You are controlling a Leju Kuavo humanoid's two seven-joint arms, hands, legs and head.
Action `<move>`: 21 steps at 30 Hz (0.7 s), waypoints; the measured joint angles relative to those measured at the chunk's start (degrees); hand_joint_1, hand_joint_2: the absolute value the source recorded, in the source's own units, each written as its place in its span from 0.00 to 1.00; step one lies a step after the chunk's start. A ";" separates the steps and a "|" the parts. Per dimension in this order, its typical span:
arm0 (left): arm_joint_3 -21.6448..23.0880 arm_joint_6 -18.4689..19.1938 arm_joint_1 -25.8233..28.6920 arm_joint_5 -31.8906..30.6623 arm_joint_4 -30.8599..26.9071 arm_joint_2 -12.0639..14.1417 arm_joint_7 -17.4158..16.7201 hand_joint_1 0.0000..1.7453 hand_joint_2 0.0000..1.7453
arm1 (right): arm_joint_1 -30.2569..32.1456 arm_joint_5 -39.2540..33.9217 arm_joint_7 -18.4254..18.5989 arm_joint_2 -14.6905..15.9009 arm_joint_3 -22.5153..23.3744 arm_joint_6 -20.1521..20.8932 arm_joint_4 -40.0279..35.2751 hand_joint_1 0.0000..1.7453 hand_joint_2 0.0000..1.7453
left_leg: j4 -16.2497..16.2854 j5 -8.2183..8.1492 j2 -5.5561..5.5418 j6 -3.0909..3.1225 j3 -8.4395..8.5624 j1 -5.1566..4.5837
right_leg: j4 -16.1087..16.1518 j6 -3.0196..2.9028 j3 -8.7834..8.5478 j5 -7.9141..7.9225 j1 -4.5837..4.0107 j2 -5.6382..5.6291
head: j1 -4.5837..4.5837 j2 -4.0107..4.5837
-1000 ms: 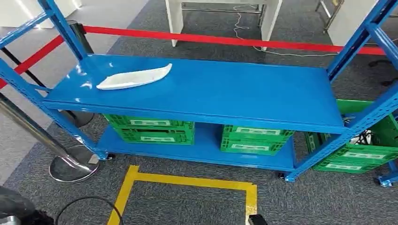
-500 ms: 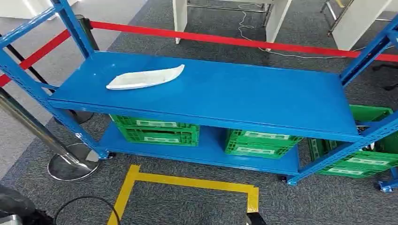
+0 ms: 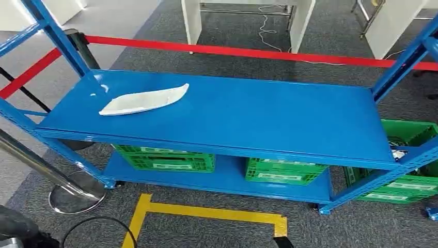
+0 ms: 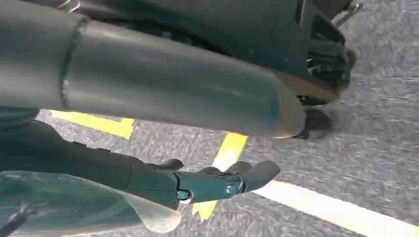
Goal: Take the parts from the cabinet and place them on the table.
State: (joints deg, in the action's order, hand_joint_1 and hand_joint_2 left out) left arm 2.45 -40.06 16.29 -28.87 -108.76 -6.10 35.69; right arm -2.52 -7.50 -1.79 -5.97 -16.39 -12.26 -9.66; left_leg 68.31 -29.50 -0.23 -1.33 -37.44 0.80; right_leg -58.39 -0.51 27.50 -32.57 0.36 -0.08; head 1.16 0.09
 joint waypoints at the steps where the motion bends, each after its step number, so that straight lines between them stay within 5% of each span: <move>1: 0.00 0.00 -0.01 0.00 0.00 0.00 0.00 0.00 0.00 | -0.03 0.00 0.00 0.00 0.00 -0.02 0.00 0.00 0.00 | -4.96 3.73 0.01 0.13 1.47 0.00 | 0.00 0.26 -0.89 -0.65 0.08 -0.02 | 0.04 0.00; 2: 0.02 0.00 -0.04 0.00 0.09 0.02 -0.02 0.00 0.00 | 0.04 -0.02 0.00 0.00 0.00 -0.02 0.04 0.00 0.00 | -5.37 3.36 0.06 0.38 1.77 -0.24 | 0.30 0.50 -0.61 -1.04 0.10 -0.03 | 0.07 0.00; 3: 0.02 0.02 -0.03 -0.02 0.11 0.00 -0.04 0.00 0.00 | -0.29 0.00 0.00 0.02 -0.02 0.00 0.07 0.00 0.00 | -7.00 1.07 0.16 0.61 1.39 -0.55 | 0.05 0.86 -1.19 -1.23 -0.07 -0.09 | -0.34 0.02; 4: 0.02 0.02 0.06 0.00 0.17 0.00 -0.04 0.00 0.00 | -0.45 0.00 0.02 0.02 -0.02 0.00 0.07 0.00 0.00 | -6.93 2.90 0.19 1.33 1.64 -0.53 | -0.03 1.17 -0.83 -1.40 -0.15 0.08 | -0.17 0.02; 7: -0.02 0.00 0.07 -0.02 0.13 0.00 -0.17 0.00 0.00 | -0.30 0.00 0.02 0.02 -0.02 0.02 0.09 0.00 0.00 | -7.67 2.40 -0.06 2.17 2.30 -0.20 | -0.97 1.85 -0.54 -1.28 -0.17 0.20 | 0.09 0.02; 9: 0.00 0.00 0.02 -0.04 0.13 -0.02 -0.17 0.00 0.00 | -0.64 0.00 -0.02 0.02 -0.02 0.04 0.07 0.00 0.00 | -8.15 1.97 0.07 2.77 2.84 -0.13 | -6.98 2.31 3.14 -2.06 -0.11 0.16 | 0.70 0.00; 12: 0.00 0.00 0.02 -0.04 0.13 -0.02 -0.17 0.00 0.00 | -0.42 0.00 0.02 0.02 -0.02 0.04 0.09 0.00 0.00 | -8.14 1.01 0.06 3.21 3.55 -0.18 | -17.50 2.66 11.08 -6.43 -0.10 0.14 | 0.70 0.02; 13: 0.00 0.00 0.06 -0.04 0.13 -0.02 -0.17 0.00 0.00 | -0.18 0.00 0.00 0.02 -0.02 0.04 0.09 0.00 0.00 | -8.14 0.61 -0.03 3.21 4.09 -0.17 | -17.80 2.67 12.24 -5.55 -0.08 0.15 | 0.72 0.02; 14: 0.00 0.02 0.06 -0.04 0.13 -0.02 -0.17 0.00 0.00 | -0.08 0.00 0.00 0.02 -0.02 0.04 0.09 0.00 0.00 | -8.14 0.15 -0.17 3.15 4.79 -0.15 | -15.64 2.65 12.17 -3.06 -0.05 0.15 | 0.72 0.02; 16: 0.00 0.00 0.04 -0.04 0.13 -0.02 -0.17 0.00 0.00 | -0.14 0.00 0.00 0.02 -0.02 0.02 0.09 0.00 0.00 | -8.15 -0.89 -0.19 2.80 6.42 -0.09 | -6.61 2.55 9.55 4.26 0.15 0.17 | 0.72 0.02; 17: 0.00 0.00 0.04 -0.11 0.13 -0.04 -0.17 0.00 0.00 | -0.11 0.00 0.00 0.02 -0.02 0.04 0.09 0.00 0.00 | -8.36 -1.41 -0.12 2.46 6.52 -0.08 | -4.04 2.59 8.49 5.52 0.18 0.10 | 0.66 0.02; 18: -0.02 0.00 0.01 -0.15 0.13 -0.07 -0.17 0.00 0.00 | -0.16 0.00 0.00 0.02 -0.02 0.04 0.15 0.00 0.00 | -8.19 -1.62 -0.22 2.14 7.07 -0.29 | -2.95 2.39 9.01 3.25 -0.13 0.19 | 0.63 0.02; 19: -0.04 0.02 0.10 -0.39 0.13 -0.09 -0.15 0.00 0.00 | -0.29 0.02 0.00 0.02 -0.02 0.04 0.15 0.00 0.00 | -8.48 -1.86 -0.20 1.73 6.89 -0.44 | -2.71 1.56 7.83 3.12 -0.14 0.49 | 0.78 0.00; 21: -0.04 0.02 0.11 -1.05 0.11 -0.13 -0.13 0.00 0.00 | 0.03 0.02 0.11 0.02 -0.02 0.02 0.15 0.00 0.00 | -8.47 -1.75 -0.14 1.10 7.94 -0.44 | -2.11 0.86 7.89 3.85 -0.18 0.43 | 0.61 0.00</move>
State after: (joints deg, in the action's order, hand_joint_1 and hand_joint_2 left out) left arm 2.40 -40.04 16.40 -29.92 -108.65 -6.23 35.56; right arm -2.50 -7.47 -1.68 -5.95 -16.41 -12.24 -9.51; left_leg 59.84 -31.26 -0.38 -0.22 -29.51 0.36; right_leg -60.50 0.35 35.39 -28.72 0.18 0.35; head 1.77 0.09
